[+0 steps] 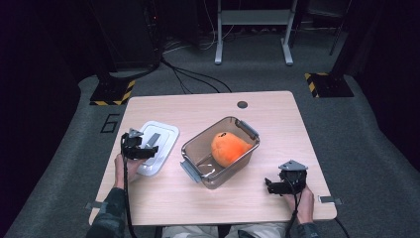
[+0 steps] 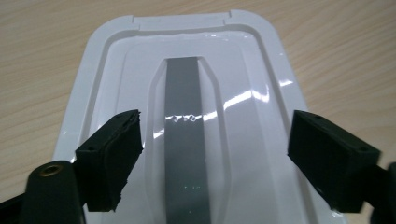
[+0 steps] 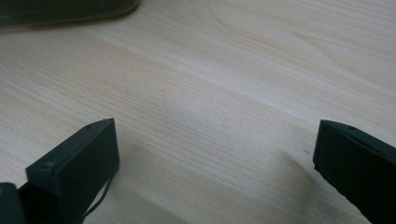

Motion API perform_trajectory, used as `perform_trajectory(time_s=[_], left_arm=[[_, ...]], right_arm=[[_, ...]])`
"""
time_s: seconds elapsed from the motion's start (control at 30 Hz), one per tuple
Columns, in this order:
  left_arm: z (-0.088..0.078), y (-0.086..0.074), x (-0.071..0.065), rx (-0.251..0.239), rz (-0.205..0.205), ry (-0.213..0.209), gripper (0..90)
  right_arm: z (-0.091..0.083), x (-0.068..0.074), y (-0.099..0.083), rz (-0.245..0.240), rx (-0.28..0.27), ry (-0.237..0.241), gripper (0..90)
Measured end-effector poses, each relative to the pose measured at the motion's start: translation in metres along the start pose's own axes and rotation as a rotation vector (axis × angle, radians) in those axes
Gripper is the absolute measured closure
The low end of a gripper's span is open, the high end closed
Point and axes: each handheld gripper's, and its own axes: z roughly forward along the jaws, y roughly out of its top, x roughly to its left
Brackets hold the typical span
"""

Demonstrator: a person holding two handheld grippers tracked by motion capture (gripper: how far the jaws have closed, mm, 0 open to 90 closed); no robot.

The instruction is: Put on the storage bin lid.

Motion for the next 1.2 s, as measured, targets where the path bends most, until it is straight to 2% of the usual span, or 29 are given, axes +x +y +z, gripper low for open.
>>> perform_trajectory(time_s=[0.13, 0.27, 0.33, 0.4, 0.47, 0.57, 0.7, 0.8, 0.87, 1.2], left_arm=[[0.008, 0.002, 0.005, 0.005, -0.001, 0.027, 34.8], [0.018, -0.001, 0.01, 0.045, -0.01, 0.011, 43.6], [0.019, -0.003, 0.013, 0.032, -0.026, -0.002, 50.4], [0.019, -0.004, 0.014, 0.025, -0.029, 0.003, 54.5], [0.019, -0.005, 0.016, 0.009, -0.034, -0.01, 64.8], [0.018, -0.004, 0.015, 0.018, -0.028, -0.004, 66.2], [0.015, -0.003, 0.016, 0.022, -0.042, -0.025, 66.5], [0.005, 0.001, 0.016, -0.013, -0.077, -0.047, 66.5], [-0.003, 0.006, 0.014, -0.03, -0.079, -0.052, 66.5], [-0.052, 0.047, -0.011, -0.112, -0.014, -0.102, 66.5]], right_arm=[[0.001, -0.003, 0.0, 0.016, 0.012, 0.017, 0.0], [0.002, -0.003, 0.001, 0.031, 0.013, 0.024, 0.0], [0.002, -0.004, 0.0, 0.027, 0.015, 0.029, 0.0], [0.002, -0.004, 0.001, 0.03, 0.016, 0.031, 0.0], [0.002, -0.005, 0.0, 0.03, 0.02, 0.035, 0.0], [0.002, -0.004, 0.001, 0.034, 0.019, 0.035, 0.0], [0.002, -0.005, 0.001, 0.034, 0.019, 0.037, 0.0], [0.002, -0.005, 0.001, 0.035, 0.019, 0.034, 0.0], [0.002, -0.005, 0.001, 0.036, 0.02, 0.035, 0.0], [0.002, -0.005, 0.001, 0.033, 0.018, 0.028, 0.0]])
